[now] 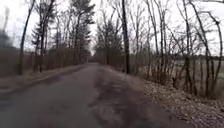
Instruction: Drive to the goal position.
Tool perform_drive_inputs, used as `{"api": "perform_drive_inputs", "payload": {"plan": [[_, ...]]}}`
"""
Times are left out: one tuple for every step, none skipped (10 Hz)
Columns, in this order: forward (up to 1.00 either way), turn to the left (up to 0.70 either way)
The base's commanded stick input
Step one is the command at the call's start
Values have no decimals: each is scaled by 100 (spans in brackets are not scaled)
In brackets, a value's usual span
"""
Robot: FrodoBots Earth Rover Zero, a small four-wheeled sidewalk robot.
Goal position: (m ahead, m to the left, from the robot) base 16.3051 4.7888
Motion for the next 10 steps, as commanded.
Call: {"api": "perform_drive_inputs", "payload": {"plan": [[85, 0], [85, 0], [85, 0], [85, 0], [85, 0], [85, 0], [85, 0], [85, 0], [85, 0], [85, 0]]}}
